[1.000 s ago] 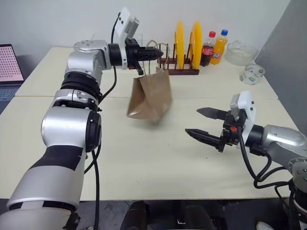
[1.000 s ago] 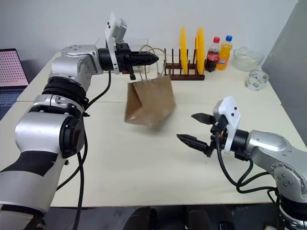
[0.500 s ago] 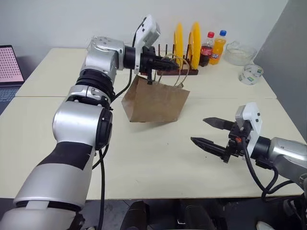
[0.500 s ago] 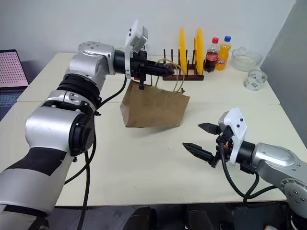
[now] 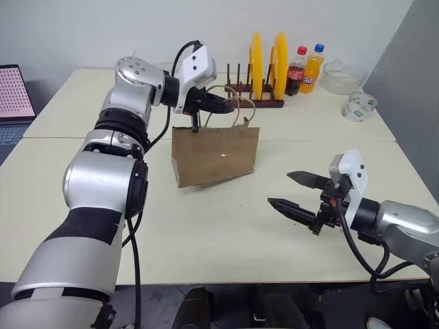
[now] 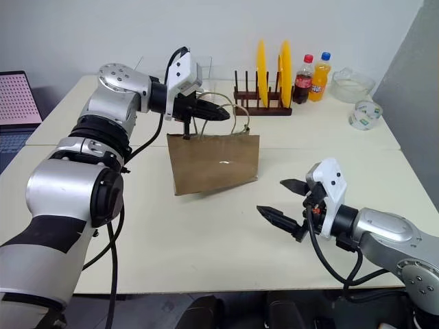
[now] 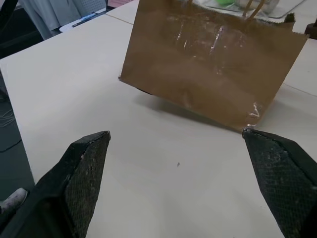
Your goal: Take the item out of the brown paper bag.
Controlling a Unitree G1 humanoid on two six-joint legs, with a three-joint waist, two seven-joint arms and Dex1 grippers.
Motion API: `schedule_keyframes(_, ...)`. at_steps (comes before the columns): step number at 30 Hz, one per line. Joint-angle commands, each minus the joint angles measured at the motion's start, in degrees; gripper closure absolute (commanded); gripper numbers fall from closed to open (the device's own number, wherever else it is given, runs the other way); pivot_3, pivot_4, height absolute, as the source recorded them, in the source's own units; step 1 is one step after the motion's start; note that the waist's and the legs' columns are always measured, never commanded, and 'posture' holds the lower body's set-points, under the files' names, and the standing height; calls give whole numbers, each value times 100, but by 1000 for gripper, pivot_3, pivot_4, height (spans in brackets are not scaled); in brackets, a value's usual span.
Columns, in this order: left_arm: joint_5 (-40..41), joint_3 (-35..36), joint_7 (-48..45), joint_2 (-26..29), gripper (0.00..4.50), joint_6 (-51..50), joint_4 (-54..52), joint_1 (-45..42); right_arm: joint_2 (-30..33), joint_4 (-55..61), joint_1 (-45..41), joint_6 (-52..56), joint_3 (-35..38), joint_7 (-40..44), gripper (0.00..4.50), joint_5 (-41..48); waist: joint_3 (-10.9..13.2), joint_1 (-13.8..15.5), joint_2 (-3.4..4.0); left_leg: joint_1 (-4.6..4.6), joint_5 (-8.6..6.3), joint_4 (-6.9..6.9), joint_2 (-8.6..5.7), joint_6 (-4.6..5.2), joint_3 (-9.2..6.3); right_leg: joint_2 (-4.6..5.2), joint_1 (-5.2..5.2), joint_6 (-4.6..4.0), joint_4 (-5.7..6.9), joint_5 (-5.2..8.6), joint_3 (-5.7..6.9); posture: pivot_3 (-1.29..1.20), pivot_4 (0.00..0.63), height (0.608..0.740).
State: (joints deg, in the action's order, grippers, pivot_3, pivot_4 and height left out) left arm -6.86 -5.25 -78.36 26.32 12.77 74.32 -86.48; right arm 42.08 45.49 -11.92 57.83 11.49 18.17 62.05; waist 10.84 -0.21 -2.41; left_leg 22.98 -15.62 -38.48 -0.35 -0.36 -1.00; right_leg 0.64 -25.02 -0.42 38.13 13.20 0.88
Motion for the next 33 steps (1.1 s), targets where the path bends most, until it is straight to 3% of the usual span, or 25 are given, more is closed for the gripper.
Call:
schedule_keyframes(1, -130, 12, 403, 129, 4481, 390, -27, -113, -15, -2, -148, -146, -18, -61, 0, 60, 0, 1, 0, 0, 0, -2, 0, 0, 0, 0, 1, 1, 0, -1, 0, 0, 150, 740)
schedule_keyframes(10, -512, -71, 1396, 183, 4481, 1066, 97, -228, -36, -190, -482, -101, -214, -143, 0, 94, 0, 6, 0, 7, -3, -24, 1, 5, -1, 1, 2, -2, 4, -5, 0, 0, 150, 740)
schedule_keyframes(27, -485, -32, 994, 311, 4481, 635, 117, 125, -335, -389, -940, -246, -463, -339, 0, -219, 0, -2, 0, 5, -4, -30, 1, 6, 4, 1, 1, -20, 15, -16, -3, 0, 150, 740)
schedule_keyframes(30, -461, -25, 792, 368, 3859, 512, 90, 161, -350, -423, -1038, -401, -534, -164, 0, -449, 0, -5, 0, 3, -4, -33, 0, 6, 7, 1, 0, -20, 29, -16, -7, 0, 150, 740)
schedule_keyframes(33, -444, -39, 498, 439, 2935, 413, 46, 223, -338, -462, -1122, -703, -663, 101, 0, -806, 0, -8, 0, -1, -4, -36, -3, 6, 7, 1, -3, -13, 45, -12, -5, 0, 150, 740)
